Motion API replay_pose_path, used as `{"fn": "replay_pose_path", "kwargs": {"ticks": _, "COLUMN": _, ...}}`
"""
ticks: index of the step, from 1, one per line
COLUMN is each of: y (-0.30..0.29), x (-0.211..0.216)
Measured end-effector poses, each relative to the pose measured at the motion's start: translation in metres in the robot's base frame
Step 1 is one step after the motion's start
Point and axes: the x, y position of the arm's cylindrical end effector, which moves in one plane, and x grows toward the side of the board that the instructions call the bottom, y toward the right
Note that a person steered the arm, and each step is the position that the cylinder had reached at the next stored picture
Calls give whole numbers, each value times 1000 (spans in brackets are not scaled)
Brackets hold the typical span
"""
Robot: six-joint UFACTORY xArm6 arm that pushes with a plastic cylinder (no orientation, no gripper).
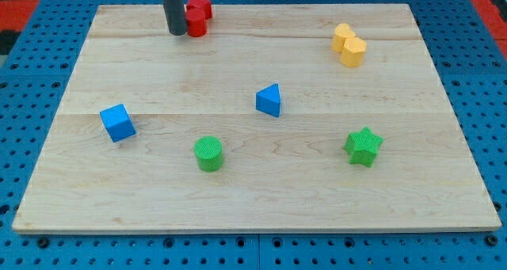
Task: Move the blue triangle left a bit
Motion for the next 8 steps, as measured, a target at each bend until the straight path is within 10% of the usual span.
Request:
{"fn": "replay_pose_path", "kwargs": {"ticks": 4, "y": 174, "x": 90}}
{"fn": "replay_pose_path", "kwargs": {"ticks": 8, "y": 215, "x": 164}}
